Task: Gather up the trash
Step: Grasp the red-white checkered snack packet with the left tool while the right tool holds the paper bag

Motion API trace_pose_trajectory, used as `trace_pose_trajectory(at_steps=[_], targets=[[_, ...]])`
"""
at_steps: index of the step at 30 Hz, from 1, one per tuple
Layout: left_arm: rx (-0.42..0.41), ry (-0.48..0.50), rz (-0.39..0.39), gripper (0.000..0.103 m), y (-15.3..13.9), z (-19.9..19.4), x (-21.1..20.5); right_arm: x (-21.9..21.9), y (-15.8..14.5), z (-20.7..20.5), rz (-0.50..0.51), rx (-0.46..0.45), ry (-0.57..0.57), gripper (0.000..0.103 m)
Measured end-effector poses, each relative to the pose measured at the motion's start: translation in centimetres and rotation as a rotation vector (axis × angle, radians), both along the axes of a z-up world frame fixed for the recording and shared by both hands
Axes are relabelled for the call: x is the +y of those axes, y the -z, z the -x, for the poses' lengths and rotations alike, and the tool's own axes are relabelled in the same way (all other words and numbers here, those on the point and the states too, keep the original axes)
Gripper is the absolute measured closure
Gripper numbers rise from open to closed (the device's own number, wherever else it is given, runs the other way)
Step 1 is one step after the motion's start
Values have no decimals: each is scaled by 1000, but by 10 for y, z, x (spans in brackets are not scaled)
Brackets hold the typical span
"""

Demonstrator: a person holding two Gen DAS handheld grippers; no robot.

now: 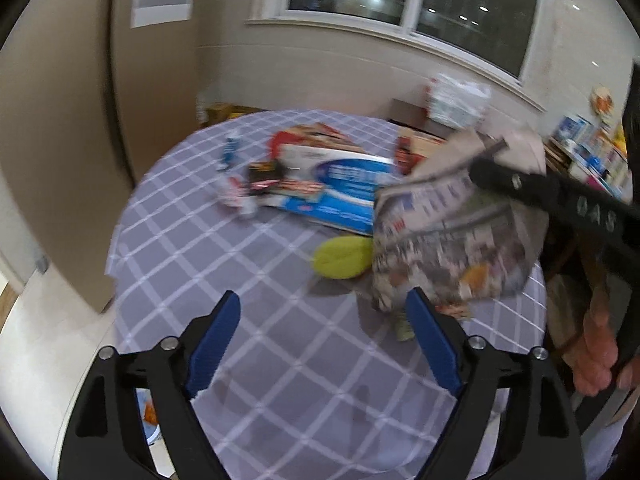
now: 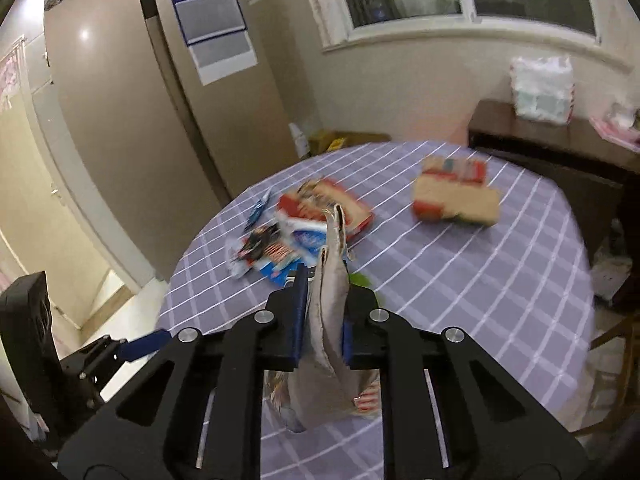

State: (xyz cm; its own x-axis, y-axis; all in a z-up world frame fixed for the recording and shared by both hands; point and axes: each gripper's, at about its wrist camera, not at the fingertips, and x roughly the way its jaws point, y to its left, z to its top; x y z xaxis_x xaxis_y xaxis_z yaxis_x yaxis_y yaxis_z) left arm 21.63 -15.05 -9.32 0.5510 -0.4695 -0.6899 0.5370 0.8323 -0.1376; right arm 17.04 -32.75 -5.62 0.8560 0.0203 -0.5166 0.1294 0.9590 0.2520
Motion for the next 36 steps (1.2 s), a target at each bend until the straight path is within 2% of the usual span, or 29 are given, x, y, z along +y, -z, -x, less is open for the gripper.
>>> trace_pose_trajectory(at_steps=[8,10,15,17,18,22,30,36], targets=[[51,143,-48,17,19,12,-68,-43,-6,15,30,8,88,88],[72,157,-83,17,29,13,-85,-52,-3,16,27,25,93,88],[78,158,-113,17,42,11,-105,-63,4,16,31,53,96,88],[51,162,-148,23,45,14,-109,-67,6,16,31,58,95,88],[32,157,-171,32,44,14,-110,-68,7,17,33,61,93,88],[42,152,-170,38,42,11,-104,-73,11,18,20,75,93,88],[46,80,-159,39,34,3,-82,-74,15,24,8,84,90,88],[11,34,-134,39,18,2,-63,-65,10,23,19,80,78,88]])
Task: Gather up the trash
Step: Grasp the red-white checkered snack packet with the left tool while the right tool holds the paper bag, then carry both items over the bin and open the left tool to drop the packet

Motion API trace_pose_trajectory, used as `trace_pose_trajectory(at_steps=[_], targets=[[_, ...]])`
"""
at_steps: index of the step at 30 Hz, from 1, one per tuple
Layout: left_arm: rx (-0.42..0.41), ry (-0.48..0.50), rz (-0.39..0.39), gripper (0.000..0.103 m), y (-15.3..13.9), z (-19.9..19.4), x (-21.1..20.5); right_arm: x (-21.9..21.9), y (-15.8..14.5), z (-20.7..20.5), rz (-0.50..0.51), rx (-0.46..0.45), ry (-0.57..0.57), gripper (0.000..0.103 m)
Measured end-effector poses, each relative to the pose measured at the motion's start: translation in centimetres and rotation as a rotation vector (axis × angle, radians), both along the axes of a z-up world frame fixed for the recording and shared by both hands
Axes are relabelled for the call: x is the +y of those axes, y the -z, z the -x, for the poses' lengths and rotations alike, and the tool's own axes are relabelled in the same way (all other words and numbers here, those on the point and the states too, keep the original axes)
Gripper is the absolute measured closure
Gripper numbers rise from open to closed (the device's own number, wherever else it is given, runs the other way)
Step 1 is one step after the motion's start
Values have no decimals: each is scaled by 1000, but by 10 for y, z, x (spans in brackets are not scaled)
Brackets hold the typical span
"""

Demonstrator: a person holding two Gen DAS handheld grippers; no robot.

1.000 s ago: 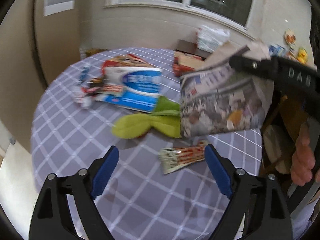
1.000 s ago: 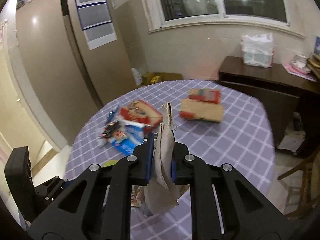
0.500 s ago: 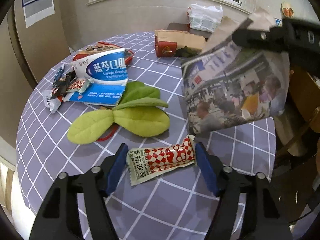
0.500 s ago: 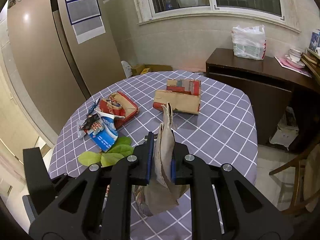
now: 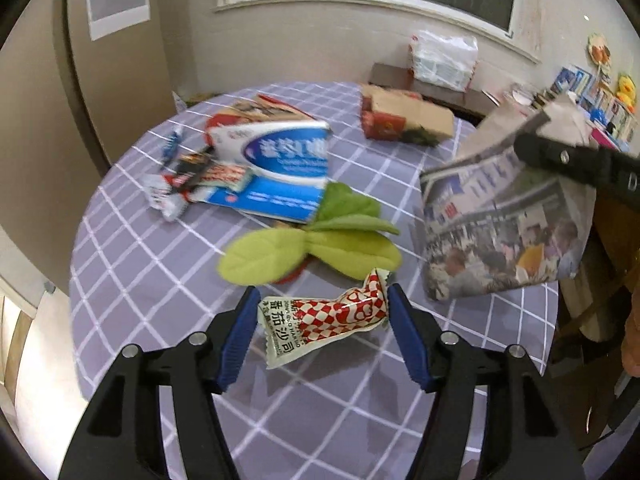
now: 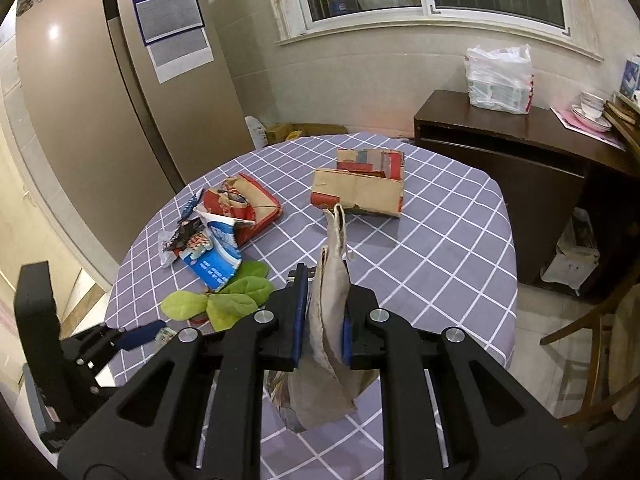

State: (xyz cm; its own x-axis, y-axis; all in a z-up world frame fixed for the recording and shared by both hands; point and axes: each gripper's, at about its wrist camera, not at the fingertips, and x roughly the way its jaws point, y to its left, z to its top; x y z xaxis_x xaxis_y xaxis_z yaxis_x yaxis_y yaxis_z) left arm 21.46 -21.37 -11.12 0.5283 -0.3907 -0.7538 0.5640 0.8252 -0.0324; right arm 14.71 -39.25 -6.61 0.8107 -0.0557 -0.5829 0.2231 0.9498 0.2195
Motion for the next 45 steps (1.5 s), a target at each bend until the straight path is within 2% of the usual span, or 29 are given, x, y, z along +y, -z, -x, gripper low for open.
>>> trace_pose_trajectory(at_steps=[11,21,31,45], targets=[[-67,-115,35,39,-31,-14,59,41,-22,-17,46,-33,-62,88],[-124,-218,68,39,-53,-21,117,96,-47,-35,87,-77,-182,88],[-136,-364,67,39,-54,-28,190,172,-52,-65,98,-79,-349,88],[-110,-592,55,39,-42,-30,302,294,-30,-114,97,1,-582,88]])
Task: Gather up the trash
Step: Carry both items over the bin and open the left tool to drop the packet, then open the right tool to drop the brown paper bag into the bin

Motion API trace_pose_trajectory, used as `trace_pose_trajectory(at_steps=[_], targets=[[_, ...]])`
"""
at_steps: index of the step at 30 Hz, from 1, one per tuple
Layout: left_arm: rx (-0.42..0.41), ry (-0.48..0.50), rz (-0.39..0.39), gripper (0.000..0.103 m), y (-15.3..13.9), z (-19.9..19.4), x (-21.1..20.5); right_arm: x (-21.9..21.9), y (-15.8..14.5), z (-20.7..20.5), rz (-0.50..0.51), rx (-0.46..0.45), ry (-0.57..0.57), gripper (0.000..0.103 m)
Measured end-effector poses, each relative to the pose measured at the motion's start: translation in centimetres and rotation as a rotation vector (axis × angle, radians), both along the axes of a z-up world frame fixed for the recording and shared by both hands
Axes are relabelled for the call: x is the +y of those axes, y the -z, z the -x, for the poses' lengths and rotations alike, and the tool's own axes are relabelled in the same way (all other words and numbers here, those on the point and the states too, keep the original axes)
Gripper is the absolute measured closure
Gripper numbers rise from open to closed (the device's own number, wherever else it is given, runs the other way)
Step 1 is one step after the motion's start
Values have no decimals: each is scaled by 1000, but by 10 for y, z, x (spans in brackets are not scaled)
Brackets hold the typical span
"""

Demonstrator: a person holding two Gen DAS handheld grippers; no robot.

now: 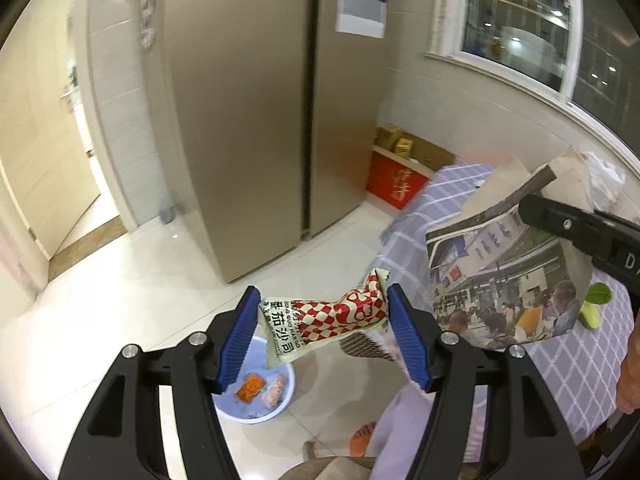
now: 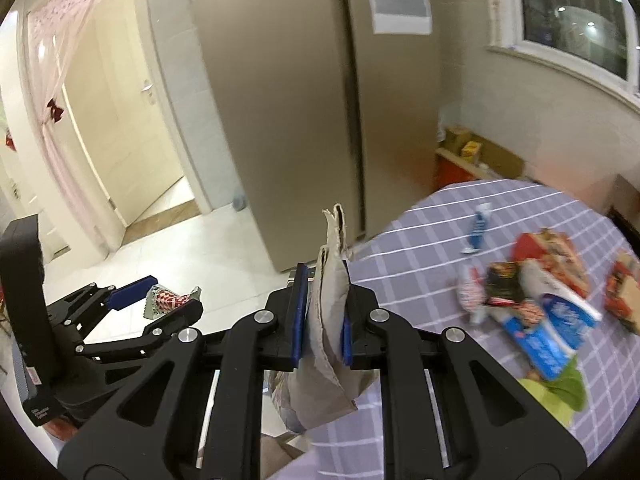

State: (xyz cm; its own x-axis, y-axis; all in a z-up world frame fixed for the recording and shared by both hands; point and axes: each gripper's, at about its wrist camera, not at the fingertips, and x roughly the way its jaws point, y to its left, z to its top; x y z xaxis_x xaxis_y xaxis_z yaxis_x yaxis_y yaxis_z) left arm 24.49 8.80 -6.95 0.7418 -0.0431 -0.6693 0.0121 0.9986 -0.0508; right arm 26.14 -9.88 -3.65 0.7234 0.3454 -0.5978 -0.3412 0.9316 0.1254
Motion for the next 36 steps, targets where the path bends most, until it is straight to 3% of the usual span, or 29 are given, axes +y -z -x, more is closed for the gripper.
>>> trace_pose_trajectory(at_steps=[9,16,26,30,36], targets=[[88,-111,5,39,31,-16,57,75,36,-26,64,98,-97,88],[211,-171,36,39,77,-37,95,117,75,-41,135,159,-140,88],[356,-210,42,33,133,-69,122,138,117,-64,138,224,-141,88],[363,-226,36,27,139,-66,133,140,127,-73,124,244,-135,88],[376,-256,29,27,141,-58,147,153,139,-76,126,257,-150,88]])
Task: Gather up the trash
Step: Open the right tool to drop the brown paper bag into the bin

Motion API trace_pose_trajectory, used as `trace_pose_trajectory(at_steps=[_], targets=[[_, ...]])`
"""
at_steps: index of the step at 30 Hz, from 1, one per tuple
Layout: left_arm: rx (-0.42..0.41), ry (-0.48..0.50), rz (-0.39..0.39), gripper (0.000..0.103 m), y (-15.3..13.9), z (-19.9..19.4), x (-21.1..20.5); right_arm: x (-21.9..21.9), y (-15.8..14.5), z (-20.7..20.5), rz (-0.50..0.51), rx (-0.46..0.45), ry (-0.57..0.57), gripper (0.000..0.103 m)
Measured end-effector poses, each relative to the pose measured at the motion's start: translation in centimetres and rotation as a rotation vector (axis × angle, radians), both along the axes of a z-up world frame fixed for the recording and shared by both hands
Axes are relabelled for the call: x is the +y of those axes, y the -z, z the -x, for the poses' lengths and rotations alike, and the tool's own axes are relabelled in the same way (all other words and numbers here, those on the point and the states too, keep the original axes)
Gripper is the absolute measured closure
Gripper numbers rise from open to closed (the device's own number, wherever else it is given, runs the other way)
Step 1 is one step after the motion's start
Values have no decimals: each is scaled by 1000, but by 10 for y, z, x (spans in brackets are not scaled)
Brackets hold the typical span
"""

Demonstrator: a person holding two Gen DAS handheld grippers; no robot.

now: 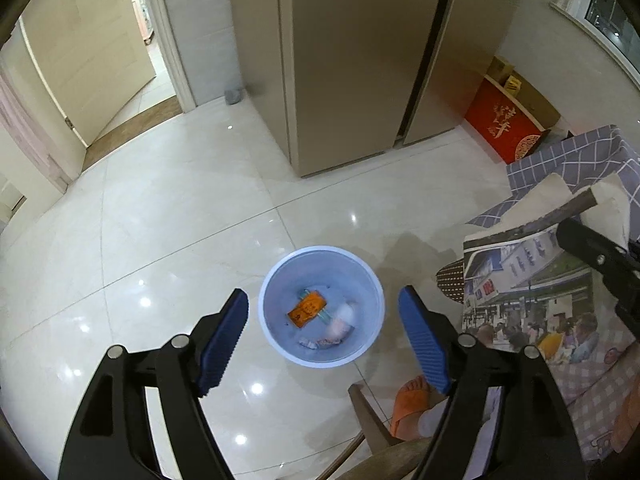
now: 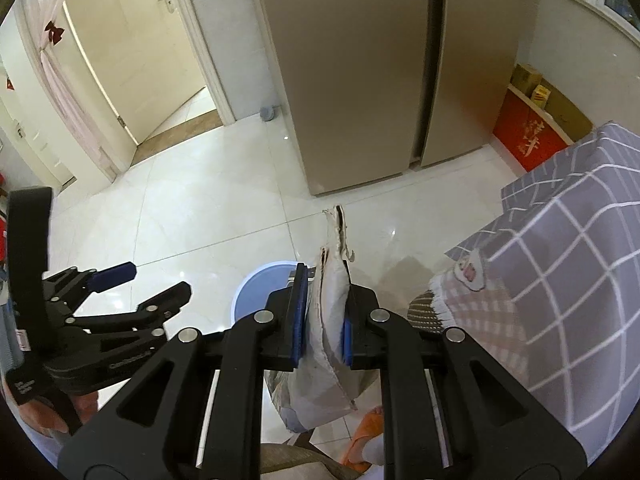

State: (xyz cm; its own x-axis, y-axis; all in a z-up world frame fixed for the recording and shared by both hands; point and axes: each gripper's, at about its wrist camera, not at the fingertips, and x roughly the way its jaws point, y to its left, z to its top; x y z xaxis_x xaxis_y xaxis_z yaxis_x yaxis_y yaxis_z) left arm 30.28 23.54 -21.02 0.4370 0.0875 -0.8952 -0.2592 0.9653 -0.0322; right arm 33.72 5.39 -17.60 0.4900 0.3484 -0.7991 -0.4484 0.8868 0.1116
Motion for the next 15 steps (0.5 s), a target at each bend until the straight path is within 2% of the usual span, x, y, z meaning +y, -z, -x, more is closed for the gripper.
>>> trace_pose_trajectory(at_steps=[6,8,9,10,11,15], targets=[[15,-54,-21,27,0,22,21,25,14,-3,6,-7,-41,87],[19,-67,-22,27,0,29,28,32,13,-3,-79,-28,-93,84],[19,-72,-23,27,-1,32,31,35,12,-1,-119,-44,-124,71],[20,-82,-25,27,-2,36,34,39,13,0,-137,-55,-136,36],[19,-90,-29,27,-3,39,37,40,15,0,-142,-56,-126,26],[16,-118,-31,27,-4,49,44,34,24,0,-200,17,-111,25]])
